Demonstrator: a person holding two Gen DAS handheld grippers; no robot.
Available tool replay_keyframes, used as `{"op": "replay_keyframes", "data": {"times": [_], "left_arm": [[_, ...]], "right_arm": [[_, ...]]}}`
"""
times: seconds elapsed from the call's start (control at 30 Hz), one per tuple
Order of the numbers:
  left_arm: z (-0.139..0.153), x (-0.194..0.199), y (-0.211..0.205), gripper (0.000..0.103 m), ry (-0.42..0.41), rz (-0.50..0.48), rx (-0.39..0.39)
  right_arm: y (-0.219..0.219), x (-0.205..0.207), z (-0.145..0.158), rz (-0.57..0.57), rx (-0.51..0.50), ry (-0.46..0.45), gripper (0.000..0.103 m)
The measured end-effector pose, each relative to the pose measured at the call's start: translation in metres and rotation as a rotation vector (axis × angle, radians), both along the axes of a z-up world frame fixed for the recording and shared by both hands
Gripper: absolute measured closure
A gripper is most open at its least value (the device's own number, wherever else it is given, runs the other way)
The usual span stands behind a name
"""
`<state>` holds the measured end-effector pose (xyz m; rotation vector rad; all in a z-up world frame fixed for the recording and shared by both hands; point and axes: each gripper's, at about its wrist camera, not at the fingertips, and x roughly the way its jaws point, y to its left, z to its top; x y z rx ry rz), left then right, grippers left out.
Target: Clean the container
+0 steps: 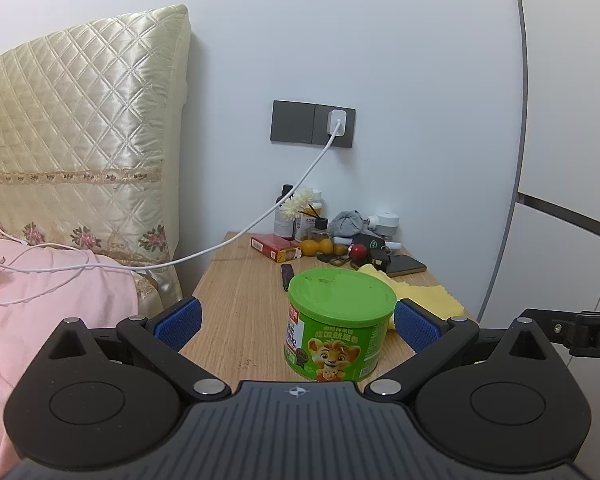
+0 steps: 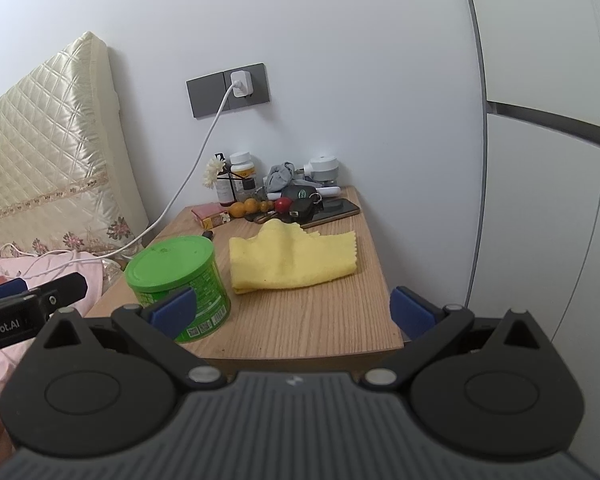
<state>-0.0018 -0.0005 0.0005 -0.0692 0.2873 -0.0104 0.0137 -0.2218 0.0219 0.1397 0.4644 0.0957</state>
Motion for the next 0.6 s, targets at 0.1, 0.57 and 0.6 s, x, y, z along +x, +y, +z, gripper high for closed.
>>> {"op": "replay_keyframes", "data": {"times": [0.1,0.57,0.6], "left_arm": [[0.001,-0.002,-0.002,0.000,-0.004,0.000,0.011],[0.000,0.005,-0.005,0.000,0.030,-0.008,-0.025],[0.000,0.005,-0.005,0.000,0.030,-0.006,-0.026]], "right_arm": [[0.000,0.000,0.000,0.000,-0.011,0.009,0.000],[-0.005,0.003,-0.004,-0.025,-0.007,0.008,0.000],[-0.005,0.003,-0.003,-0.027,-0.010,0.007,0.000]]}}
